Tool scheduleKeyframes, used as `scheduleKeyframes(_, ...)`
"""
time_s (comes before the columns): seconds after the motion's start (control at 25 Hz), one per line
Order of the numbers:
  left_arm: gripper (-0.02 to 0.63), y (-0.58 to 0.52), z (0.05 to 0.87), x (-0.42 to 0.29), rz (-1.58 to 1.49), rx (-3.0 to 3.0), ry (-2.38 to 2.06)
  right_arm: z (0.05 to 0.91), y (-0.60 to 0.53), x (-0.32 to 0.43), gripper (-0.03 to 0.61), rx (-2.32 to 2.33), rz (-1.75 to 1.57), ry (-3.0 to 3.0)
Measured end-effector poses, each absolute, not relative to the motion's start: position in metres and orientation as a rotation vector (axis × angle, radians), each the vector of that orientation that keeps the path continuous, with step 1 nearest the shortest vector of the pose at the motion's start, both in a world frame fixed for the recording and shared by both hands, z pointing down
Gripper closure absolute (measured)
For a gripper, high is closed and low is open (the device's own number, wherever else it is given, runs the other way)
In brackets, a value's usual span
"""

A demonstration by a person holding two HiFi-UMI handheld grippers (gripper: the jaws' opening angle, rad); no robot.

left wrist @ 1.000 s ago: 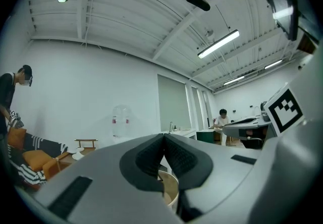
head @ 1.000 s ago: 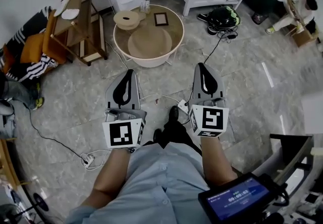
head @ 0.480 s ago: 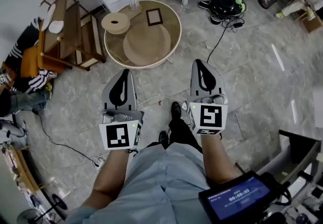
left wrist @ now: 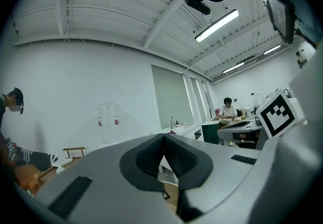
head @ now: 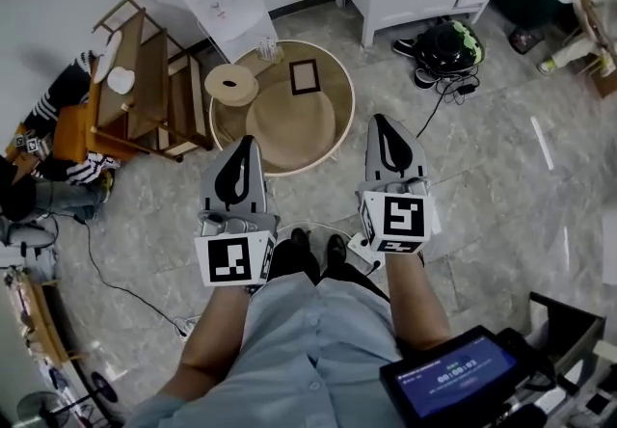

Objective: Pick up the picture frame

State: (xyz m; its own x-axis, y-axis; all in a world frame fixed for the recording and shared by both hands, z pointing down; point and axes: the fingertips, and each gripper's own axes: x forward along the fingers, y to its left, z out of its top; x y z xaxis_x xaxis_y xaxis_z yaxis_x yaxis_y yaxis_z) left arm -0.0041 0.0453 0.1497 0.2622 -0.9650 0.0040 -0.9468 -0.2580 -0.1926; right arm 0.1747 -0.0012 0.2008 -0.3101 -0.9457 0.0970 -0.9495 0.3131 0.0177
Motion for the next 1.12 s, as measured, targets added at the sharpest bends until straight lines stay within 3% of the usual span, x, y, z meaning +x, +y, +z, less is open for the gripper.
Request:
scheduleKeyframes(0.6,0.603,-0.068,0.177,-0.060,-0.151,-2.347,1.953,0.223,-0.122,0.131,0.565,1.688,0.043,-2.458)
scheduleKeyframes(1.12,0.603,-0.247,0.253,-0.118,-0.226,-2.457,2.005,0.310,-0.277,0.079,0.563,1.621,0.168,-2.360)
